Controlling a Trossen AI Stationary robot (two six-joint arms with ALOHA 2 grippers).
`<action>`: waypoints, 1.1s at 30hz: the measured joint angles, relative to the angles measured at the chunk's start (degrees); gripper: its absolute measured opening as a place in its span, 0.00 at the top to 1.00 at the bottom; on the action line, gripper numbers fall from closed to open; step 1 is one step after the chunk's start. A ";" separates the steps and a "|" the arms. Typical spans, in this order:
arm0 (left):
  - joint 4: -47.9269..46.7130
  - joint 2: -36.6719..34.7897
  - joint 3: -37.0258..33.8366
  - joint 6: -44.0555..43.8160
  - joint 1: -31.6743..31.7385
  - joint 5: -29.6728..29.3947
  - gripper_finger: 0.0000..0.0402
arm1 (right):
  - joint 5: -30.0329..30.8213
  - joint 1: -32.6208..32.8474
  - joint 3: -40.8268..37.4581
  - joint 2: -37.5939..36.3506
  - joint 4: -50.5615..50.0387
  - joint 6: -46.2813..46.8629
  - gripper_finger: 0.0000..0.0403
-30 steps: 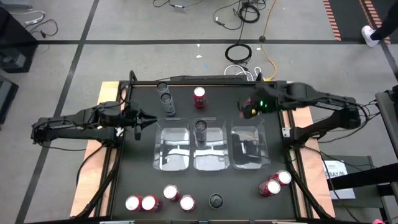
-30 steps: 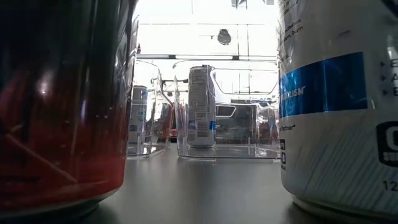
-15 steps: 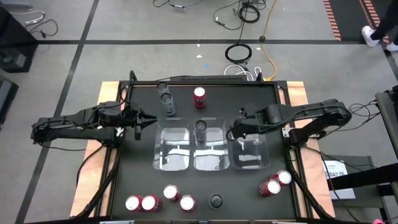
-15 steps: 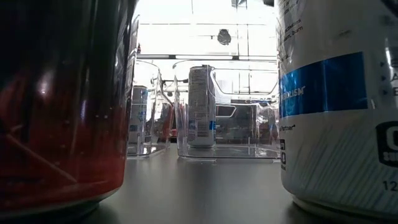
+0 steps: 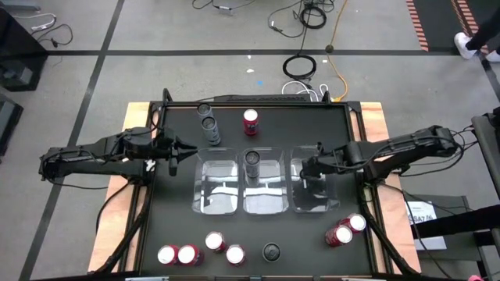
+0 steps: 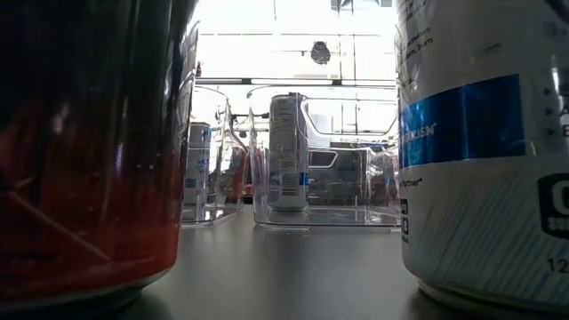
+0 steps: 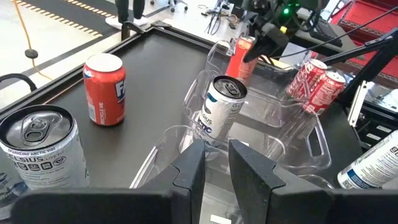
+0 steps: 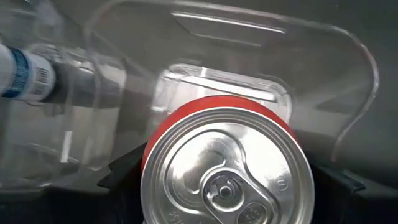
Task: Sort soda cans
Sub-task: Put the top right orange soda can into the right transparent bin
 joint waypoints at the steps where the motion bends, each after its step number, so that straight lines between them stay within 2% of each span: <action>1: 0.01 0.01 0.00 0.02 0.00 0.01 0.80 | 0.06 -0.27 -0.33 0.00 0.12 -0.46 0.27; 7: 0.09 0.00 0.00 -0.02 0.00 0.13 0.80 | 3.93 -2.18 -0.64 0.67 -2.06 -2.13 0.27; 17: 0.18 0.02 -0.01 -0.04 0.00 0.16 0.80 | 2.65 -3.26 -1.08 3.87 -2.48 -4.90 0.24; 23: 0.20 0.00 -0.01 -0.04 0.00 0.17 0.80 | 2.55 -3.26 -5.38 3.54 3.09 -4.45 0.23; 33: 0.29 0.01 -0.01 -0.02 0.02 0.17 0.80 | 3.31 -3.22 -5.84 2.56 3.41 -2.95 0.22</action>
